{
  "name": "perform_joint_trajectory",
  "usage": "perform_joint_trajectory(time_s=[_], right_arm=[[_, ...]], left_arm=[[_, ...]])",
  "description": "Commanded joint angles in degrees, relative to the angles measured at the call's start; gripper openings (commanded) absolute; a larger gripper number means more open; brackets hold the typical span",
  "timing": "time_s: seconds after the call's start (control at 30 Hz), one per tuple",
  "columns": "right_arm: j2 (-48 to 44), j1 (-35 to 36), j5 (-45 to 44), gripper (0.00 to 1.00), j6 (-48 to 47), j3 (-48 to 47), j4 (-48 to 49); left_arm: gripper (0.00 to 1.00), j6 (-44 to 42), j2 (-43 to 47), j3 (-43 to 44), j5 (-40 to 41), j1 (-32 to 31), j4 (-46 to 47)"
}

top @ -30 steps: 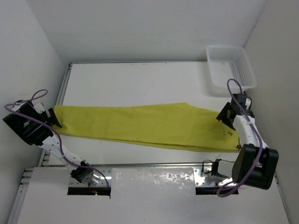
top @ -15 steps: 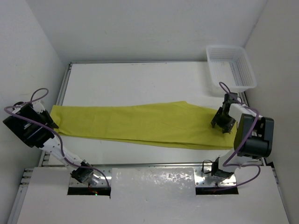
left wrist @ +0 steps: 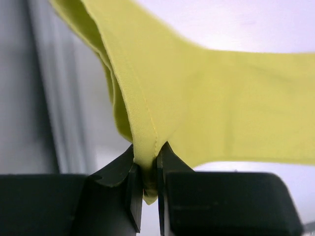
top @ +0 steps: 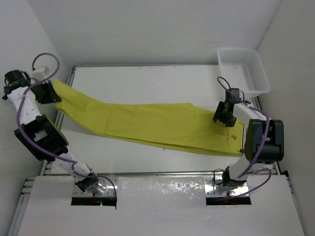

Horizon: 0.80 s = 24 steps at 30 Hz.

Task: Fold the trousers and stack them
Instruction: Fold the trousers

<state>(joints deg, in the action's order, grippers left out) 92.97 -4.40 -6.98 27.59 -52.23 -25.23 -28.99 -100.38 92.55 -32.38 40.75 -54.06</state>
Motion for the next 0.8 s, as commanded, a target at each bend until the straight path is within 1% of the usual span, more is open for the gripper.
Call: perform_joint_trajectory(time_s=[0.0, 0.07, 0.1, 0.13, 0.2, 0.23, 0.27, 0.3, 0.33, 0.37, 0.43, 0.47, 0.53, 0.6, 0.7, 0.77], right_arm=[[-4.0, -0.5, -0.9, 0.60, -1.0, -3.5, -2.9], [-5.4, -0.8, -2.2, 0.61, -1.6, -4.5, -6.3], [-6.4, -0.9, -2.9, 0.61, -1.9, -4.5, -9.6], [-6.4, -1.0, -3.1, 0.61, -2.0, -4.0, -11.0], [-8.3, -2.0, -4.6, 0.62, -1.7, -1.3, -13.9], [-9.2, -2.6, -4.8, 0.63, -1.3, 0.3, -14.1], [-11.2, -5.0, -4.4, 0.64, -1.1, 4.0, -13.9], [-12.3, -6.6, -3.9, 0.64, -0.3, 6.0, -12.2], [-13.2, -8.1, -1.1, 0.64, 0.1, 8.1, -11.0], [-13.9, -11.0, 0.6, 0.64, 0.4, 11.7, -9.5], [-14.6, -11.7, 2.5, 0.64, 0.3, 14.5, -3.9], [-13.4, -11.6, 4.4, 0.64, 0.1, 16.7, -1.5], [-11.1, -11.6, 7.4, 0.63, 0.7, 17.6, 2.7], [-7.8, -11.5, 8.6, 0.63, 1.4, 17.9, 5.6], [-4.0, -11.5, 9.8, 0.63, 1.4, 17.4, 8.0], [-2.7, -11.5, 11.6, 0.62, 1.8, 17.2, 9.2]], left_arm=[[0.00, -4.9, 5.5, 2.4, -9.1, -8.0, -5.8], [0.00, -4.8, 6.2, 2.4, -12.6, -11.4, -7.3], [0.00, -4.0, 6.6, 2.4, -13.0, -13.7, -7.7], [0.00, -4.0, 6.9, 2.3, -13.5, -13.8, -8.2], [0.00, -4.8, 7.6, 2.5, -14.2, -18.1, -9.4], [0.00, -4.8, 7.9, 2.3, -14.5, -21.5, -9.7], [0.00, -4.5, 8.4, 2.2, -15.0, -23.6, -9.7], [0.00, -4.2, 8.8, 1.9, -15.7, -25.5, -9.6], [0.00, -4.1, 9.0, 2.1, -16.3, -27.7, -9.7], [0.00, -3.0, 9.0, 2.3, -16.2, -32.4, -9.4], [0.00, -1.2, 8.9, 2.3, -15.4, -36.8, -8.1], [0.00, 0.7, 8.7, 2.0, -15.1, -40.4, -7.3], [0.00, 3.5, 8.5, 0.4, -14.6, -46.0, -5.4], [0.00, 5.1, 8.7, -1.6, -14.1, -48.6, -3.2], [0.00, 6.6, 8.9, -3.3, -13.8, -54.4, -2.1], [0.00, 6.8, 8.8, -3.7, -13.7, -56.5, -1.3]])
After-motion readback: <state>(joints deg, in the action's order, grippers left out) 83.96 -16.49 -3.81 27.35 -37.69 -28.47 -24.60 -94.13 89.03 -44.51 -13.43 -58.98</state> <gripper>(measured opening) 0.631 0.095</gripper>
